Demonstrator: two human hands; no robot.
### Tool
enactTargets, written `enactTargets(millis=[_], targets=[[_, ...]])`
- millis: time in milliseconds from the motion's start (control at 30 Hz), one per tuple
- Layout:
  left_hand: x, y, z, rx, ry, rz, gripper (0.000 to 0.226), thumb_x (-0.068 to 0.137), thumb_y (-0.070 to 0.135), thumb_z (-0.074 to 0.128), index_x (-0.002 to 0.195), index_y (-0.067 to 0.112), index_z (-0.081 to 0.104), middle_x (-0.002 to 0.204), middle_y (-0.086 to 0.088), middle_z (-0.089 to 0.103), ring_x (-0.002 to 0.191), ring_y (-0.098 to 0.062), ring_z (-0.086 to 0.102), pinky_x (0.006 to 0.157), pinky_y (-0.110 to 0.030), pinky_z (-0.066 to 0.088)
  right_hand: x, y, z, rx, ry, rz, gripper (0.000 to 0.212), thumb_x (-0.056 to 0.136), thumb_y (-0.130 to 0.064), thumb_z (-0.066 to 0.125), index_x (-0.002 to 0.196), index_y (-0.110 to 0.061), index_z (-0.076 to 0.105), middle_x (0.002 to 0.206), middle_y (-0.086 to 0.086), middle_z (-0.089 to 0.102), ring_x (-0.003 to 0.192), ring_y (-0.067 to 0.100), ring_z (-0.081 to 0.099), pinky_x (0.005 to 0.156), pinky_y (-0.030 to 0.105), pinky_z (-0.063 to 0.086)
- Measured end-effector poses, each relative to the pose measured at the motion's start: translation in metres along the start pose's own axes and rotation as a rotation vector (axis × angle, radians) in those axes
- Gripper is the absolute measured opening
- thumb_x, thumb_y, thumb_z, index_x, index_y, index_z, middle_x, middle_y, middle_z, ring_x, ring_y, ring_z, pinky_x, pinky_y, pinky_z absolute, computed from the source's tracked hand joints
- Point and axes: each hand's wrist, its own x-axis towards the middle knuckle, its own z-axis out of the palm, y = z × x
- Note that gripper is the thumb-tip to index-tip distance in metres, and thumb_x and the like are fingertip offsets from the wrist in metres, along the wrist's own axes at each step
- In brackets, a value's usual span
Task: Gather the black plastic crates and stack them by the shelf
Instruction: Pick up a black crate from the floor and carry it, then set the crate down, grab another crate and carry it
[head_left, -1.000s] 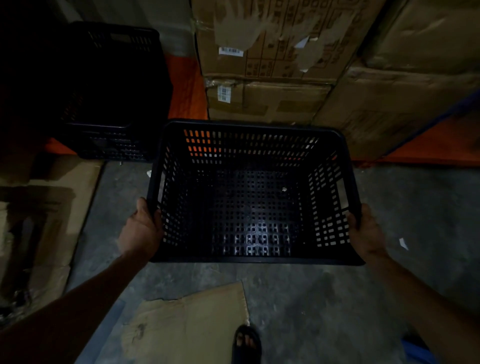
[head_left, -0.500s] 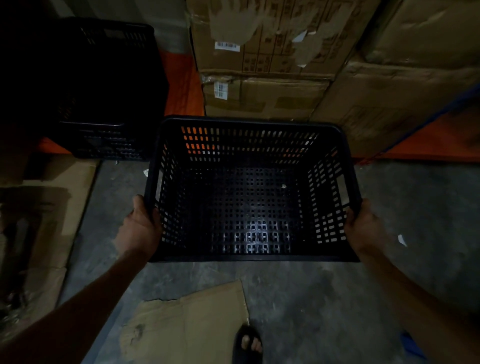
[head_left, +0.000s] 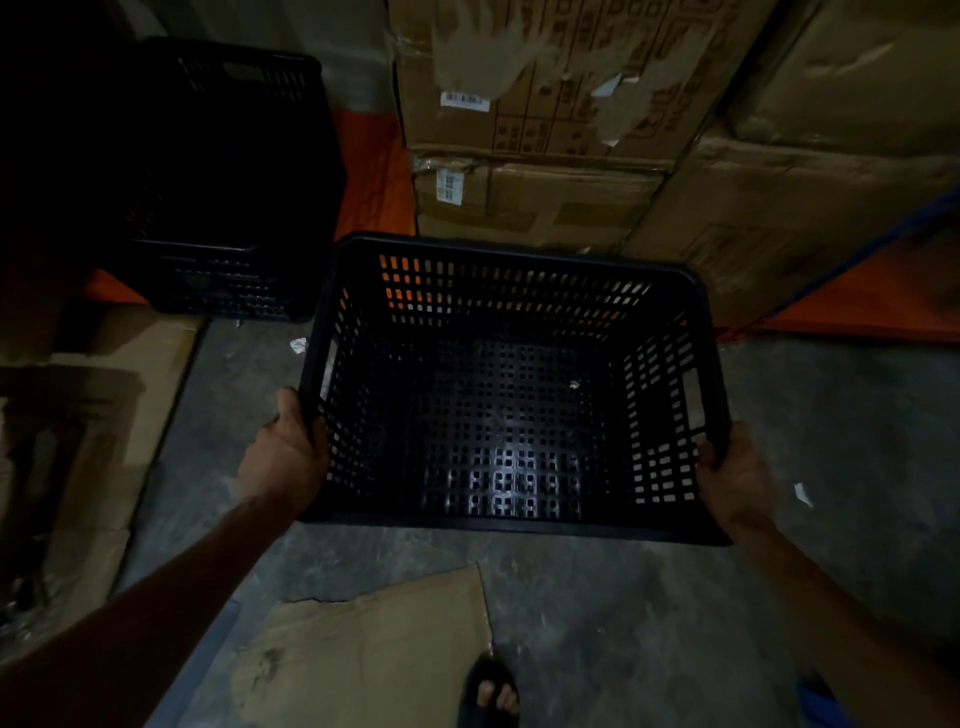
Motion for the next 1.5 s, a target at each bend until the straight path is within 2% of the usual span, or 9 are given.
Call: enactTargets(millis=[167, 433, 567, 900, 1100, 1200, 1300, 1400, 1500], targets=[[0.005, 0.001, 0.001, -0.003, -0.001, -0.021, 0.021, 0.095, 0.03, 0.041, 0.104, 0.012, 0.032, 0.098, -0.027, 0.065, 0.085, -0.046, 0.064, 0.064, -0.042, 0.042, -0.002, -0.007, 0.0, -0.079, 0.059, -0.004, 0.031, 0.093, -0.017, 0.051, 0.116, 0.003, 0.048, 0.105, 0.035, 0.06, 0.094, 0.051, 0.06, 0.074, 0.044, 0.042], [-0.001, -0.003, -0.004, 0.034, 0.033, -0.045, 0.025, 0.096, 0.031, 0.043, 0.105, 0.009, 0.037, 0.102, -0.027, 0.064, 0.09, -0.048, 0.062, 0.068, -0.044, 0.041, 0.012, -0.026, -0.005, -0.014, 0.019, -0.015, 0.033, 0.094, -0.015, 0.051, 0.121, 0.003, 0.051, 0.11, 0.035, 0.061, 0.1, 0.05, 0.058, 0.083, 0.045, 0.043], [0.0, -0.005, 0.001, -0.004, 0.034, -0.079, 0.022, 0.096, 0.032, 0.042, 0.103, 0.012, 0.033, 0.101, -0.027, 0.063, 0.089, -0.047, 0.061, 0.07, -0.047, 0.043, 0.011, -0.018, 0.003, -0.095, 0.02, -0.039, 0.04, 0.094, -0.03, 0.048, 0.123, -0.002, 0.046, 0.11, 0.035, 0.06, 0.101, 0.051, 0.057, 0.089, 0.051, 0.043], [0.002, -0.01, 0.007, 0.03, 0.064, -0.072, 0.022, 0.094, 0.035, 0.04, 0.099, 0.015, 0.031, 0.095, -0.024, 0.065, 0.08, -0.044, 0.063, 0.063, -0.042, 0.043, 0.008, -0.019, 0.005, -0.122, 0.036, -0.021, 0.033, 0.091, -0.024, 0.05, 0.119, -0.006, 0.046, 0.101, 0.033, 0.063, 0.092, 0.05, 0.06, 0.079, 0.049, 0.047], [0.002, -0.011, 0.006, 0.045, 0.066, -0.043, 0.024, 0.093, 0.039, 0.038, 0.1, 0.017, 0.03, 0.096, -0.021, 0.067, 0.081, -0.043, 0.065, 0.068, -0.047, 0.05, -0.001, -0.027, -0.003, 0.077, 0.157, -0.046, 0.04, 0.089, -0.028, 0.058, 0.118, -0.002, 0.049, 0.107, 0.027, 0.064, 0.095, 0.045, 0.063, 0.077, 0.043, 0.047], [0.001, -0.01, 0.002, 0.053, 0.011, -0.074, 0.027, 0.094, 0.04, 0.036, 0.106, 0.017, 0.029, 0.104, -0.021, 0.066, 0.087, -0.044, 0.065, 0.073, -0.049, 0.049, -0.007, -0.025, 0.001, -0.042, 0.129, -0.15, 0.059, 0.087, -0.044, 0.055, 0.125, -0.001, 0.041, 0.116, 0.026, 0.057, 0.101, 0.044, 0.058, 0.08, 0.048, 0.047], [0.001, -0.007, -0.009, 0.043, -0.108, -0.095, 0.044, 0.093, 0.046, 0.041, 0.124, 0.019, 0.027, 0.124, -0.018, 0.056, 0.103, -0.044, 0.061, 0.081, -0.052, 0.046, -0.011, -0.026, 0.005, -0.298, 0.128, -0.162, 0.074, 0.086, -0.055, 0.048, 0.138, -0.005, 0.03, 0.133, 0.028, 0.042, 0.117, 0.046, 0.046, 0.093, 0.057, 0.04], [-0.004, -0.003, -0.028, -0.011, -0.125, -0.085, 0.067, 0.09, 0.05, 0.048, 0.144, 0.024, 0.016, 0.138, -0.015, 0.041, 0.115, -0.044, 0.056, 0.084, -0.053, 0.045, -0.032, -0.05, 0.008, -0.348, 0.109, -0.255, 0.073, 0.088, -0.055, 0.045, 0.145, -0.013, 0.026, 0.14, 0.025, 0.035, 0.123, 0.045, 0.038, 0.098, 0.057, 0.033], [-0.017, -0.004, -0.05, -0.075, -0.114, -0.048, 0.071, 0.09, 0.05, 0.048, 0.147, 0.025, 0.013, 0.14, -0.016, 0.038, 0.117, -0.044, 0.054, 0.086, -0.055, 0.049, -0.059, -0.093, 0.014, -0.344, 0.004, -0.37, 0.068, 0.088, -0.062, 0.032, 0.142, -0.021, 0.033, 0.142, 0.019, 0.035, 0.126, 0.041, 0.036, 0.102, 0.057, 0.029]])
